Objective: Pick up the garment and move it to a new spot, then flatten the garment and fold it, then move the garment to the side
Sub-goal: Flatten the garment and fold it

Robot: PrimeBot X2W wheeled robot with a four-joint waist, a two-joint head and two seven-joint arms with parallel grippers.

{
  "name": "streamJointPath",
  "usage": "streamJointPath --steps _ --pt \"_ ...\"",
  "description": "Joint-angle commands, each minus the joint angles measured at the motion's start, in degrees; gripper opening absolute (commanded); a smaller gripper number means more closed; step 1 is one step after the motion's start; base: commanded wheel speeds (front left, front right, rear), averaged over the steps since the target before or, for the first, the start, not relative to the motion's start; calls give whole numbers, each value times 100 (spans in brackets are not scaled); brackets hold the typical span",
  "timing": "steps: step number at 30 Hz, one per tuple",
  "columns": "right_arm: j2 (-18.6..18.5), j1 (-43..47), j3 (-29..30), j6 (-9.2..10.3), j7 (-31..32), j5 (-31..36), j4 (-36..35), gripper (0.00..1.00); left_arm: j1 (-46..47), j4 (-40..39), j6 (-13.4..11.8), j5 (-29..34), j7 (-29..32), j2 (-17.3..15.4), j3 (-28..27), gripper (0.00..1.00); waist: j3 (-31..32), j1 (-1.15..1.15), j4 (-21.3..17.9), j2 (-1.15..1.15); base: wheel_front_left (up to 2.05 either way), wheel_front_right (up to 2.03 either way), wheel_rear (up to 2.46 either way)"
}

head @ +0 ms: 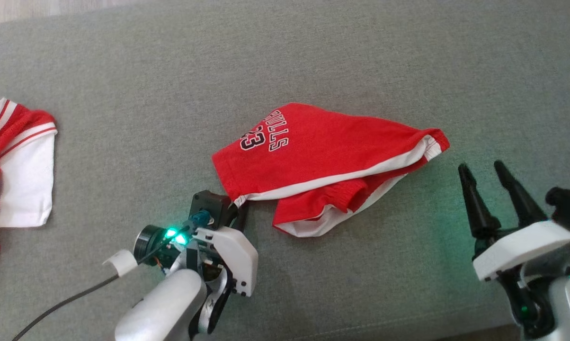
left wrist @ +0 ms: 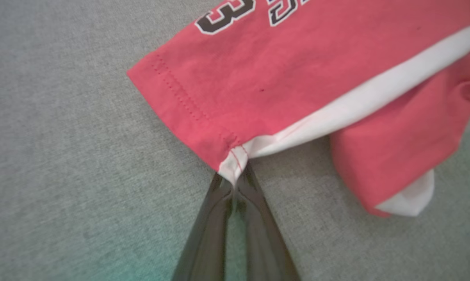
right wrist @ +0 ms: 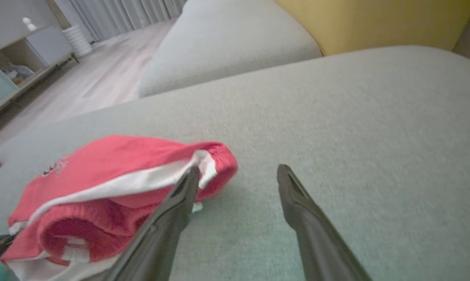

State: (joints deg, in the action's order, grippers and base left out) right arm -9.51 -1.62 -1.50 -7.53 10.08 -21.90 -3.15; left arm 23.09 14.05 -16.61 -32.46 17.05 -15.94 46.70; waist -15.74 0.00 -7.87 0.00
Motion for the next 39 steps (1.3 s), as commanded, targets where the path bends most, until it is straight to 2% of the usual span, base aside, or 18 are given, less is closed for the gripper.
streamJointPath --steps 1,9,17,18,19,25,30,35,39 --pt "-179 -48 -176 4 37 -91 11 100 200 -146 10 18 -17 -96 -143 0 -12 0 24 0 0 0 0" --pt "-438 -668 -856 4 -12 -450 879 100 249 -157 -5 25 -89 -63 -128 0 -103 0 169 0 0 0 0" --pt "-627 -1110 -1119 4 -203 -628 1437 100 258 -131 -34 -4 -219 -44 -167 0 -136 0 282 0 0 0 0" --pt "-640 -1138 -1140 4 -229 -646 1464 69 257 -131 -38 -6 -236 -46 -173 0 -138 0 287 0 0 0 0" --pt "-655 -1163 -1157 4 -270 -658 1475 0 256 -133 -43 -7 -259 -46 -179 0 -140 0 289 0 0 0 0" --pt "-712 -1208 -1110 4 -402 -697 1503 0 252 -154 -72 6 -392 -71 -216 0 -144 0 276 0 0 0 0" --pt "-802 -1176 -926 4 -592 -693 1331 0 264 -386 -167 86 -802 -150 -377 0 -47 0 264 0 0 0 0" --pt "-1000 -1146 -696 4 -683 -575 717 0 381 -1112 -315 269 -1230 -397 -645 0 201 0 286 0 0 0 0" --pt "-1147 -1152 -425 4 -587 -412 -92 0 573 -1939 -472 487 -1376 -691 -885 0 476 0 320 0 0 0 0"
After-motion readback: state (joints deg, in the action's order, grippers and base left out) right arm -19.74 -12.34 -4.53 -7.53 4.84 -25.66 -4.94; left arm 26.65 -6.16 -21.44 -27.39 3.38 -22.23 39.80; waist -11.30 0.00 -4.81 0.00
